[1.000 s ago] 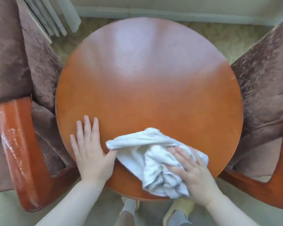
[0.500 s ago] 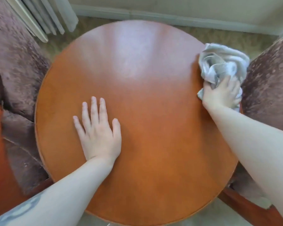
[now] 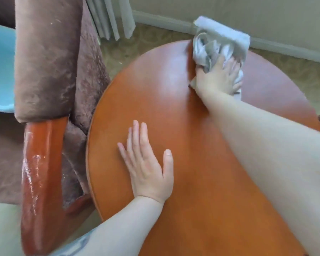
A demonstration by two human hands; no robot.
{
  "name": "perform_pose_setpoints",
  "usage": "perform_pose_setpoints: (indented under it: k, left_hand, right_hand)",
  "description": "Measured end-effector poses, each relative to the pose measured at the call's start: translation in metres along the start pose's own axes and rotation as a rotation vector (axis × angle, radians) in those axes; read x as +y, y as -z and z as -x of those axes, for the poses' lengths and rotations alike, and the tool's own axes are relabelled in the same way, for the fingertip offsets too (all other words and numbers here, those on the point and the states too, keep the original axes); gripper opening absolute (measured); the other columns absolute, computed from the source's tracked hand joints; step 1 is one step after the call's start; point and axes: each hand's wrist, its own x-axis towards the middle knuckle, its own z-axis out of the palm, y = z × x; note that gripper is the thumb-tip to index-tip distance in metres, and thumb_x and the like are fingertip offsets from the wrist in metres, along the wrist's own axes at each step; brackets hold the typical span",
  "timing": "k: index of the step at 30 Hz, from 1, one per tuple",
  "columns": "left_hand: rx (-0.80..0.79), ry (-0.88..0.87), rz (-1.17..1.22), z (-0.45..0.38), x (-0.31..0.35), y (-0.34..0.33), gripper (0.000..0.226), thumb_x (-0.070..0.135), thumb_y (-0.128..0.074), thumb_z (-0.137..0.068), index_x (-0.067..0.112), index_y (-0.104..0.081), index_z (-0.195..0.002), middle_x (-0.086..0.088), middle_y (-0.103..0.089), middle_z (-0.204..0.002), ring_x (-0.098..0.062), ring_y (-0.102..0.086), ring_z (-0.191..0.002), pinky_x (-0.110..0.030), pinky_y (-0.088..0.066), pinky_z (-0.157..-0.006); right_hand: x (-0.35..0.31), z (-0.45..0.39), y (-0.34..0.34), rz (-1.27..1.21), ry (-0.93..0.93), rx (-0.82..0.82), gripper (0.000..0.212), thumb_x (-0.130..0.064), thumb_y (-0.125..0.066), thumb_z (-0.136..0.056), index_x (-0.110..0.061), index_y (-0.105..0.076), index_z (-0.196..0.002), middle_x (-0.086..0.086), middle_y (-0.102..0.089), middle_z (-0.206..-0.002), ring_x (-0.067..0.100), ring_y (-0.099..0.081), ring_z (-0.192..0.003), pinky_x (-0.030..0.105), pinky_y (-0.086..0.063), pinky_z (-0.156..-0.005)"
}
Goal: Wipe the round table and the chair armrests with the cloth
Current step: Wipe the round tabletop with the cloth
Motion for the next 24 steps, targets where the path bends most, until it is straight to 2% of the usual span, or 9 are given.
perform_pose_setpoints:
  k: [2,6,10,12,16,17,21,22,24]
  left_hand:
    - [0.031,0.027,0.055,0.0,0.0,0.001,0.069,0.039,-0.036,-0.089,0.011,-0.017,-0.149,-0.007,-0.015,-0.158,-0.018,-0.008,-0.147,-0.047,0.003,-0.119]
    - [0.254,-0.05,0.243,-0.005,0.011,0.036,0.059,0.038,-0.032,-0.095,0.007,-0.025,-0.144,-0.003,-0.025,-0.155,-0.001,-0.007,-0.143,-0.051,-0.002,-0.118]
    - [0.238,0.099,0.274,0.01,-0.018,0.063,0.06,0.033,-0.034,-0.092,0.017,-0.022,-0.148,-0.002,-0.016,-0.158,-0.017,-0.01,-0.146,-0.04,-0.008,-0.118]
    - [0.042,0.126,0.268,0.015,-0.032,0.066,0.06,0.041,-0.027,-0.094,0.021,-0.021,-0.15,0.006,-0.009,-0.16,-0.012,-0.002,-0.147,-0.033,-0.002,-0.119]
    - [-0.182,0.208,0.077,-0.001,-0.034,0.064,0.065,0.056,-0.009,-0.089,0.033,-0.006,-0.15,0.016,0.008,-0.159,0.001,0.018,-0.142,-0.044,0.014,-0.117]
    - [-0.197,0.208,0.027,-0.005,-0.031,0.06,0.067,0.058,-0.005,-0.087,0.033,-0.004,-0.15,0.015,0.009,-0.159,0.001,0.02,-0.141,-0.043,0.018,-0.115]
    - [-0.338,0.079,-0.03,-0.008,-0.017,0.054,0.072,0.06,-0.002,-0.086,0.029,-0.02,-0.149,0.008,-0.008,-0.16,-0.005,0.011,-0.144,-0.035,0.021,-0.114]
    - [-0.379,0.035,-0.054,-0.005,-0.015,0.054,0.07,0.061,-0.003,-0.088,0.031,-0.019,-0.149,0.012,-0.008,-0.159,-0.003,0.013,-0.144,-0.031,0.023,-0.113]
    - [-0.44,-0.046,-0.122,0.005,-0.01,0.049,0.067,0.061,-0.004,-0.089,0.035,-0.011,-0.15,0.019,0.005,-0.156,0.002,0.023,-0.14,-0.024,0.029,-0.107]
  right_hand:
    - [-0.058,0.012,-0.017,-0.033,-0.001,-0.074,0.059,-0.049,-0.04,-0.09,-0.03,-0.028,-0.145,0.005,-0.008,-0.162,0.025,-0.001,-0.148,0.057,-0.005,-0.114]
    - [-0.061,0.115,-0.042,0.026,0.914,-0.368,0.062,-0.04,-0.055,-0.083,-0.028,-0.038,-0.142,0.004,-0.013,-0.161,0.023,-0.005,-0.148,0.057,-0.007,-0.115]
    - [0.034,0.117,-0.002,0.171,1.368,-0.427,0.059,-0.038,-0.05,-0.069,-0.021,-0.057,-0.126,0.005,-0.028,-0.156,0.026,-0.021,-0.145,0.052,-0.011,-0.115]
    - [0.069,0.086,0.011,0.208,1.145,-0.292,0.06,-0.041,-0.049,-0.071,-0.015,-0.057,-0.125,0.01,-0.033,-0.153,0.029,-0.025,-0.143,0.059,-0.024,-0.11]
    - [0.045,0.127,-0.007,0.014,0.044,0.052,0.058,-0.037,-0.06,-0.077,-0.014,-0.047,-0.128,0.013,-0.03,-0.154,0.029,-0.022,-0.144,0.058,-0.019,-0.111]
    - [0.042,0.151,-0.012,0.002,0.086,0.076,0.058,-0.037,-0.06,-0.075,-0.016,-0.046,-0.127,0.014,-0.031,-0.154,0.03,-0.023,-0.144,0.059,-0.02,-0.11]
    - [0.153,0.204,0.015,0.184,1.128,-0.258,0.055,-0.036,-0.061,-0.068,-0.03,-0.051,-0.121,0.005,-0.025,-0.158,0.026,-0.021,-0.146,0.056,-0.02,-0.112]
    - [0.191,0.194,0.031,0.217,1.15,-0.301,0.051,-0.036,-0.062,-0.069,-0.031,-0.052,-0.119,0.003,-0.024,-0.157,0.025,-0.022,-0.146,0.055,-0.021,-0.111]
    - [0.239,0.181,0.059,0.219,0.692,-0.146,0.053,-0.035,-0.06,-0.07,-0.022,-0.052,-0.121,0.008,-0.028,-0.155,0.028,-0.025,-0.142,0.056,-0.026,-0.108]
